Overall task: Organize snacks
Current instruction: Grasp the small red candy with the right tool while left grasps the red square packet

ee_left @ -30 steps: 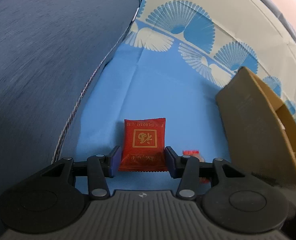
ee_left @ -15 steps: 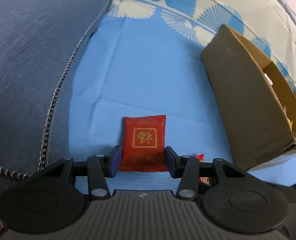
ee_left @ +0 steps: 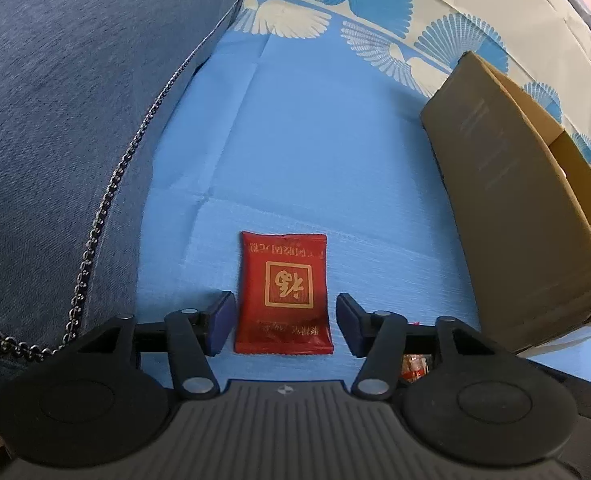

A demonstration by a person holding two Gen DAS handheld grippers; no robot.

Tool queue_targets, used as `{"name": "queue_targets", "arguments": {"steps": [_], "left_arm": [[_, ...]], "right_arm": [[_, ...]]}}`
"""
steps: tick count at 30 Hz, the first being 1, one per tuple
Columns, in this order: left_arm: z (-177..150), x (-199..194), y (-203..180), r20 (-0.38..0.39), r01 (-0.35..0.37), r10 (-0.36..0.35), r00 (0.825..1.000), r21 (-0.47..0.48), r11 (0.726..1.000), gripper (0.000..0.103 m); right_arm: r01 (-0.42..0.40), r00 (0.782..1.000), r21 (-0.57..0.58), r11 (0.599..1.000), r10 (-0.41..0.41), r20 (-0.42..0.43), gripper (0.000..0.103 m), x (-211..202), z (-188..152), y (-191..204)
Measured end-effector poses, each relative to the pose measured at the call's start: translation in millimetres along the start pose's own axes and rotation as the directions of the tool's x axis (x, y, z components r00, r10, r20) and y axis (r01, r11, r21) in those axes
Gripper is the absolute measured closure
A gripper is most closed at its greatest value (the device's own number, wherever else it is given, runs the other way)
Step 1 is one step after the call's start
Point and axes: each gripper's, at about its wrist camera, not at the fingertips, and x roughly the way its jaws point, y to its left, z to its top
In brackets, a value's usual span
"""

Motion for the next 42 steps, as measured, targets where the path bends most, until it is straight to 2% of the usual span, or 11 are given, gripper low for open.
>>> {"name": "queue_targets", "arguments": {"steps": [8, 18, 19, 21, 23, 26, 34, 42], "left_arm": [[-0.6, 3.8, -4.1, 0.018, -0.032, 0.031, 0.999, 0.018, 0.999, 0.037], [-0.3, 3.6, -4.7, 0.018, -0.035, 0.035, 0.999, 0.024, 0.999, 0.037], [-0.1, 3.6, -4.3, 0.017, -0.036, 0.035, 0.999, 0.025, 0.999, 0.037], [0.0, 3.6, -4.2, 0.017, -0.036, 0.036, 0.999, 0.026, 0.999, 0.037], [0.0, 3.9, -3.8, 0.017, -0.036, 0.036, 0.999, 0.026, 0.999, 0.037], [-0.1, 4.0, -3.9, 0.018, -0.037, 0.037, 0.999, 0.027, 0.999, 0.037], [-0.8, 5.7, -6.1, 0.017, -0.046, 0.045, 0.999, 0.041, 0.998, 0.037], [-0.1, 5.2, -6.0, 0.017, -0.047, 0.046, 0.999, 0.041, 0.998, 0.037]], "right_arm": [[0.013, 1.000, -0.022, 1.000, -0.013, 0.010, 0.054, 2.0, -1.3, 2.4], [0.039, 0.999, -0.057, 0.998, -0.038, 0.020, 0.055, 2.1, -3.1, 7.5], [0.043, 0.999, -0.063, 0.997, -0.042, 0.020, 0.056, 2.0, -3.2, 7.9], [0.050, 0.999, -0.071, 0.996, -0.048, 0.025, 0.065, 1.0, -3.1, 8.3], [0.048, 0.999, -0.073, 0.996, -0.046, 0.027, 0.081, 0.2, -2.8, 8.9], [0.067, 0.997, -0.078, 0.995, -0.064, 0.039, 0.084, -2.2, -1.9, 9.2], [0.072, 0.997, -0.033, 0.997, -0.071, 0.037, 0.084, -5.2, -0.5, 4.0], [0.058, 0.997, -0.023, 0.998, -0.057, 0.044, 0.071, -2.1, 2.7, 3.3]]}}
